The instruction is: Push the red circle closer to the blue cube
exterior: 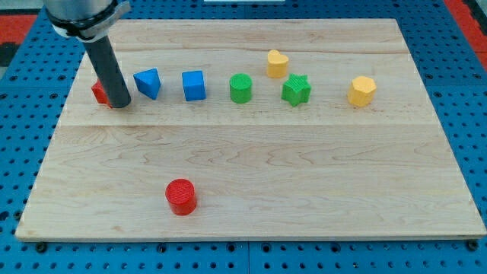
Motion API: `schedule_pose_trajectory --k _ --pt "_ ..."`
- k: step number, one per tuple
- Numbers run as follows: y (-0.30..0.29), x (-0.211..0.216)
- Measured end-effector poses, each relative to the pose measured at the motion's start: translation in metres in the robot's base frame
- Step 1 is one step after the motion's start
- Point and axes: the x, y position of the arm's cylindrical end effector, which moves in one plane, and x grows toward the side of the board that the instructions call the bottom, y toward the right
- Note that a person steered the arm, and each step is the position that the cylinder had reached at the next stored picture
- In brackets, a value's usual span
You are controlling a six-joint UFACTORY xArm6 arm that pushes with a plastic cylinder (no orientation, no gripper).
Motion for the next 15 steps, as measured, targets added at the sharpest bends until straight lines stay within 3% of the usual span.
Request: schedule_pose_trajectory --k 2,3,4,5,6,8,9,10,12,15 --pt "-0.008 -0.016" --pt "0.037 0.044" --pt "0.063 0.158" --pt "0.095 0.219" --pt "0.139 0.207" --pt "0.145 0.104" --pt "0.168 0.153" --pt "0.097 0.155" --pt "0.079 0.06" --pt "0.103 0.016"
